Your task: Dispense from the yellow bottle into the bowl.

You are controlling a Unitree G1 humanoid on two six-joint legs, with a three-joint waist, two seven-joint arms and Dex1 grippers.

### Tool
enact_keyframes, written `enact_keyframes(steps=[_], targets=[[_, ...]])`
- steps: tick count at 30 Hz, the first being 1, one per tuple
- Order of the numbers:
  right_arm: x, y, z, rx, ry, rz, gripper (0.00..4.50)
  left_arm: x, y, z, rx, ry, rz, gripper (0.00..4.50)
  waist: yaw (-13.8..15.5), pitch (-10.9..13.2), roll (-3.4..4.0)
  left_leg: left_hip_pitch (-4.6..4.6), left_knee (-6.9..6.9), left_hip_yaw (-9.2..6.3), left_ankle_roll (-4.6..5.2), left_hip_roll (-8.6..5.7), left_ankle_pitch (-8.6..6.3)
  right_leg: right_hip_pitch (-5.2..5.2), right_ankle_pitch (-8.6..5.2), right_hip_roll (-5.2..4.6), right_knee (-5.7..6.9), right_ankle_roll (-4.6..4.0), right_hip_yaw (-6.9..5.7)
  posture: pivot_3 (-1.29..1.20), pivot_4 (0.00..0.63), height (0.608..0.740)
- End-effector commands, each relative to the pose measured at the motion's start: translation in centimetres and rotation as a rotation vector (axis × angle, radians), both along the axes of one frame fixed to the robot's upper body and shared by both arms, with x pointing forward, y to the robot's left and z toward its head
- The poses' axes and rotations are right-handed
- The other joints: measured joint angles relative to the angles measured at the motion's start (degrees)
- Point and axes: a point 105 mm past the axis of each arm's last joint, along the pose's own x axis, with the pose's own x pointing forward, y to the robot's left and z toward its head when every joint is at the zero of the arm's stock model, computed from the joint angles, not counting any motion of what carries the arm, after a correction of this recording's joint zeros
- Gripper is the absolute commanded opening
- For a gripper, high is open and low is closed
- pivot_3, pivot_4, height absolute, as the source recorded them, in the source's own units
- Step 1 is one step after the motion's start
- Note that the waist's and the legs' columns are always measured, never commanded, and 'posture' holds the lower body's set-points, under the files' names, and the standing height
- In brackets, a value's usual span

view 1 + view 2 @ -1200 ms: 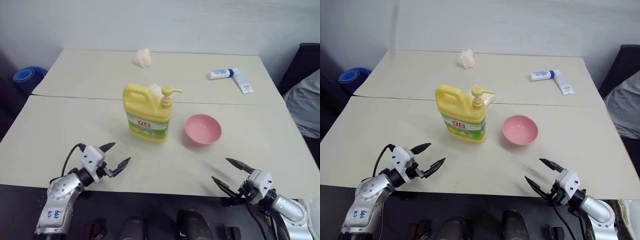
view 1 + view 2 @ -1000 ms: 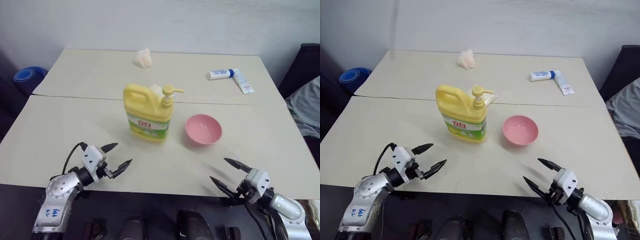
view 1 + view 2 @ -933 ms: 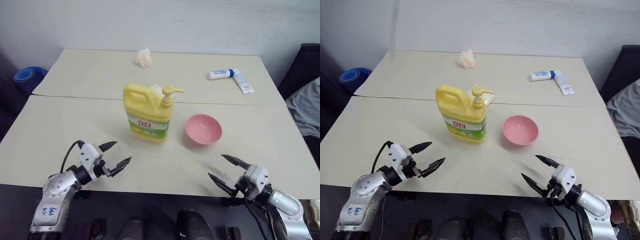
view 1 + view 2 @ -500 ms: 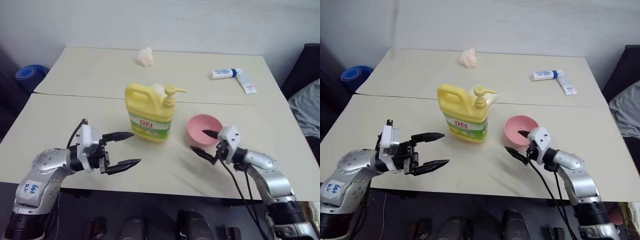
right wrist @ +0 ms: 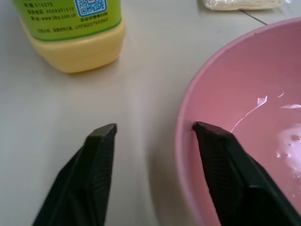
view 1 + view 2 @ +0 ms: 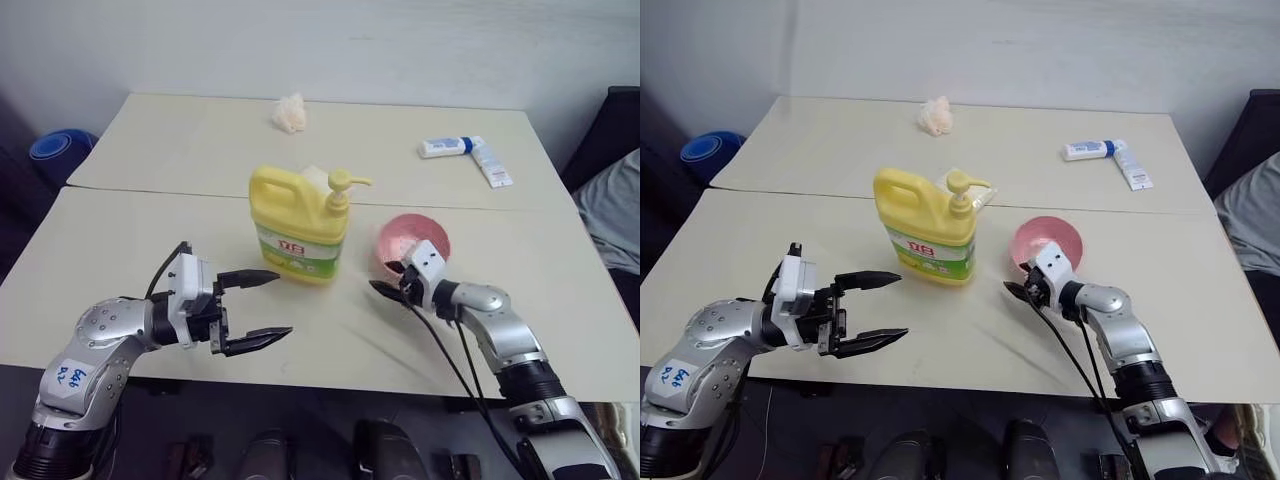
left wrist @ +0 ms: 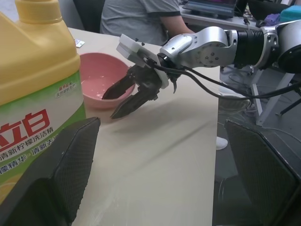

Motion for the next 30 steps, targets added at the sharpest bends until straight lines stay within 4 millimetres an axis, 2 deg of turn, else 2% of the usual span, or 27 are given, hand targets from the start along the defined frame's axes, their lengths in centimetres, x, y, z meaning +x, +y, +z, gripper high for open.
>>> enact_keyframes(steps=[1, 4, 5, 11, 17, 23, 30], targets=[[-0.1, 0.8, 1.0, -0.001, -0.04, 0.02, 1.37, -0.3, -0.2, 0.8, 0.001, -0.049, -0.006, 4.5, -0.06, 0.0, 0.0, 0.0, 0.0, 0.0, 0.0, 0.0, 0.0, 0.0, 0.0, 0.0, 0.0, 0.0, 0.0, 0.0, 0.15, 0.74], [-0.2, 0.7, 1.6, -0.018, -0.062, 0.033, 0.25, -0.1, -0.1, 1.1, -0.012, -0.06, 0.005, 4.5, -0.07, 0.0, 0.0, 0.01, 0.0, 0.0, -0.01, 0.01, 0.0, 0.0, 0.0, 0.01, 0.0, 0.0, 0.0, 0.0, 0.15, 0.74], [-0.2, 0.6, 1.9, -0.029, -0.073, 0.039, 0.03, 0.0, -0.1, 1.2, -0.016, -0.064, 0.009, 4.5, -0.04, 0.0, 0.01, 0.0, 0.0, 0.0, 0.0, 0.01, 0.0, 0.0, 0.0, 0.01, 0.0, 0.0, 0.0, 0.0, 0.15, 0.74], [0.0, -0.8, 3.1, -0.074, -0.109, 0.034, 0.03, 0.5, -0.1, 1.7, -0.036, -0.081, 0.022, 4.5, 0.05, 0.01, 0.01, -0.01, 0.0, -0.01, 0.0, -0.02, 0.0, 0.0, 0.0, -0.01, -0.01, 0.0, -0.01, 0.0, 0.15, 0.74], [0.1, -1.3, 5.4, 0.018, -0.153, 0.022, 0.03, 0.8, -0.1, 1.7, -0.04, -0.087, 0.023, 4.5, -0.01, 0.01, 0.01, 0.0, -0.01, 0.0, -0.01, 0.01, 0.0, 0.0, 0.0, 0.03, -0.01, 0.0, -0.02, 0.0, 0.15, 0.74], [-0.3, -1.0, 5.9, -0.026, -0.212, 0.105, 1.88, 0.8, -0.1, 1.4, -0.039, -0.084, 0.025, 4.5, 0.0, 0.01, 0.01, 0.0, 0.0, 0.0, -0.01, 0.02, 0.0, -0.01, 0.0, 0.04, -0.01, 0.0, -0.02, 0.0, 0.15, 0.74], [1.6, -1.2, 5.1, -0.092, -0.191, 0.101, 4.25, 0.8, -0.4, 1.2, -0.04, -0.08, 0.017, 4.5, -0.09, 0.01, 0.01, 0.0, 0.01, 0.01, -0.01, 0.0, 0.0, 0.0, 0.01, 0.04, -0.02, 0.01, -0.02, 0.0, 0.15, 0.74]])
